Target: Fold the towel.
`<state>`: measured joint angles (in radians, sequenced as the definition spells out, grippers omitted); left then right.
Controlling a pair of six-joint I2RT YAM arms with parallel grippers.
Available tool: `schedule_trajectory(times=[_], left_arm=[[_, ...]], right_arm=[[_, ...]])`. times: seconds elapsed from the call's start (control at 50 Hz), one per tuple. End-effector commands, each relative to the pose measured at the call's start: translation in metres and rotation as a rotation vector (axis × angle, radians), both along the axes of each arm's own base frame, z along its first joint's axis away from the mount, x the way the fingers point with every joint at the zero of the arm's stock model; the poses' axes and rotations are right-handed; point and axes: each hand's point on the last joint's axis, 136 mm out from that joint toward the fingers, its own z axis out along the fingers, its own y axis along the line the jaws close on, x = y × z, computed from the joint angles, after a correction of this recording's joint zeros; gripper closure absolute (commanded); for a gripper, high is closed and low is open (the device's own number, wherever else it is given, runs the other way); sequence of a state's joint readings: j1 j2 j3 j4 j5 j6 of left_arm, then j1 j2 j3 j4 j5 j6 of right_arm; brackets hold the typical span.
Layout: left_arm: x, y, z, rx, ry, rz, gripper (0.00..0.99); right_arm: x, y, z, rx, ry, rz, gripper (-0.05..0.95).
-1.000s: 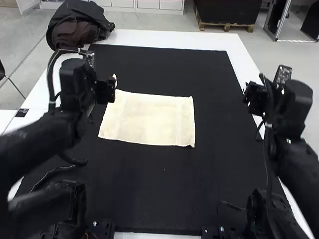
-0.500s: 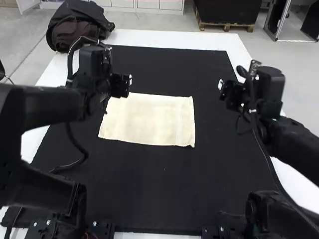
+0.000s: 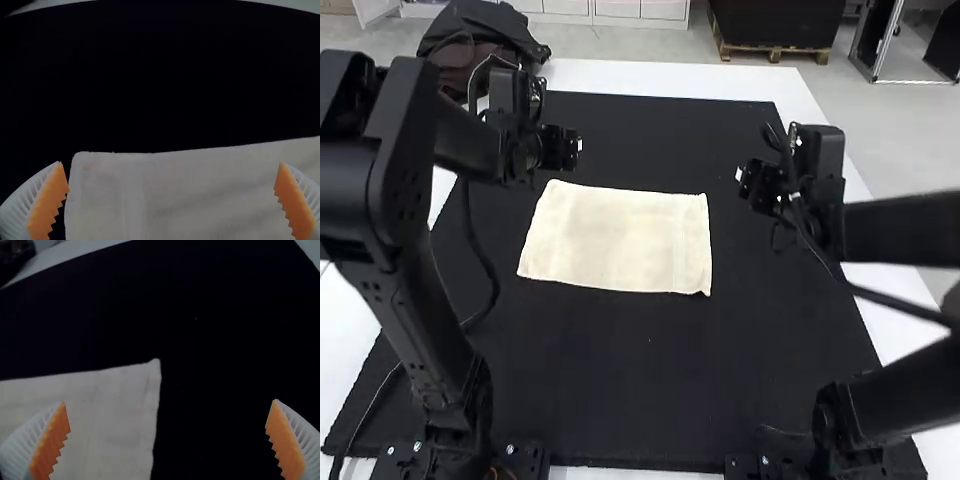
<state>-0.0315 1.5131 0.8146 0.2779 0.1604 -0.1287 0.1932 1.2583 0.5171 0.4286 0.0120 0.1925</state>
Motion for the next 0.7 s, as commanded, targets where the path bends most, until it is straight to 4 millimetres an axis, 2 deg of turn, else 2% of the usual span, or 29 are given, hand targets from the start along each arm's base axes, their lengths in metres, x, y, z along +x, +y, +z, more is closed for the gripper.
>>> schedule_trajectory(times=[0.0, 0.14, 0.38, 0.68], left_arm=[[0.013, -0.008, 0.026, -0.037, -0.045, -0.054, 0.028], [0.022, -0.007, 0.025, -0.049, -0.026, -0.071, 0.028], [0.043, 0.005, 0.008, -0.073, 0.023, -0.078, 0.028], [0.081, 0.006, -0.015, -0.080, 0.068, -0.083, 0.028]], right_arm=[[0.015, 0.013, 0.013, 0.032, -0.021, 0.038, -0.01], [0.031, 0.020, 0.021, 0.046, -0.021, 0.064, -0.01], [0.060, 0.029, 0.011, 0.024, 0.041, 0.086, -0.01], [0.093, 0.040, -0.023, 0.021, 0.120, 0.106, -0.01]])
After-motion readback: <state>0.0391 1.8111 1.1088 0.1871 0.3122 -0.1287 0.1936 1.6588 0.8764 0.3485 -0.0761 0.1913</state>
